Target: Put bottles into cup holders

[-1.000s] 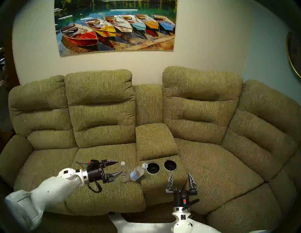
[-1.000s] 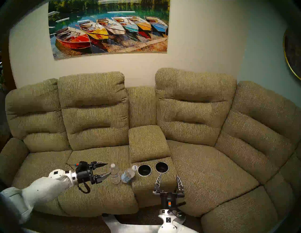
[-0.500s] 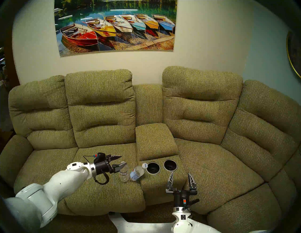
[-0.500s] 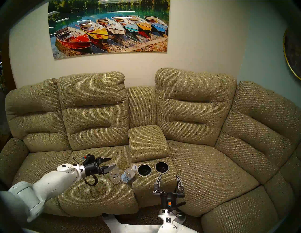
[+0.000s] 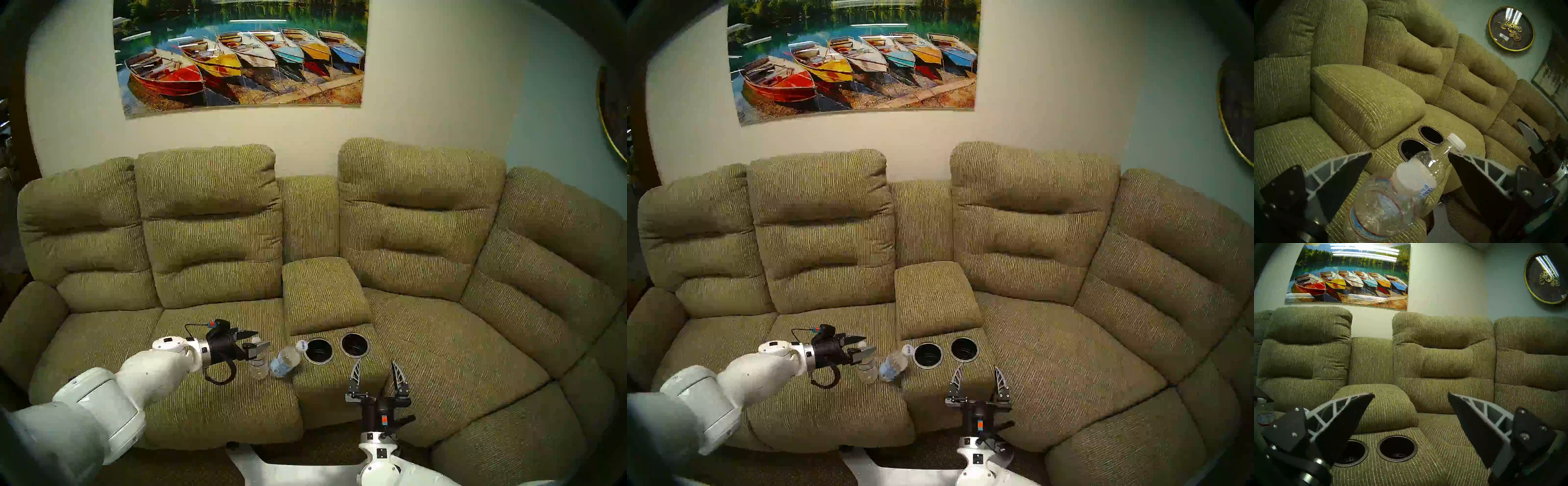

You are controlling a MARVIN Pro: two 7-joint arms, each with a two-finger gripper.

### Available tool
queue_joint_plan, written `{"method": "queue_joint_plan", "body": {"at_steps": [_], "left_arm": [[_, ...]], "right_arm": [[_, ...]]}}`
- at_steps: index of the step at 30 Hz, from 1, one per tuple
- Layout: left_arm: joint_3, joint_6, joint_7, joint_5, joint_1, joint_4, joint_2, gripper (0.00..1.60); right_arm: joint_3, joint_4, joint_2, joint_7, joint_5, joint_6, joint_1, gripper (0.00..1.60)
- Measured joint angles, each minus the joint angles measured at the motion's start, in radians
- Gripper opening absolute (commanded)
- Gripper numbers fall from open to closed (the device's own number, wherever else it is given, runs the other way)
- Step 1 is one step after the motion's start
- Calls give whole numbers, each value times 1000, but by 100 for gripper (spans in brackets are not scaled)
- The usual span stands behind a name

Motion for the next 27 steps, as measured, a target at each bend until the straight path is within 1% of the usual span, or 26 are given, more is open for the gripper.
{"method": "queue_joint_plan", "body": {"at_steps": [2, 6, 10, 16, 26, 27], "left_arm": [[4, 1, 2, 5, -6, 19, -10, 160], [12, 4, 33, 19, -23, 69, -37, 160], [12, 12, 80, 27, -38, 117, -65, 160], [19, 16, 117, 42, -43, 150, -93, 160], [75, 12, 165, 101, -43, 192, -122, 160], [78, 11, 168, 106, -44, 195, -123, 142]], "right_arm": [[0, 0, 0, 0, 0, 0, 0, 160], [0, 1, 0, 0, 0, 0, 0, 160], [0, 1, 0, 1, 0, -1, 0, 160], [0, 2, -1, 1, 0, -1, 0, 160], [0, 4, -1, 1, 0, -1, 0, 160], [0, 4, -1, 2, 0, -1, 0, 160]]}}
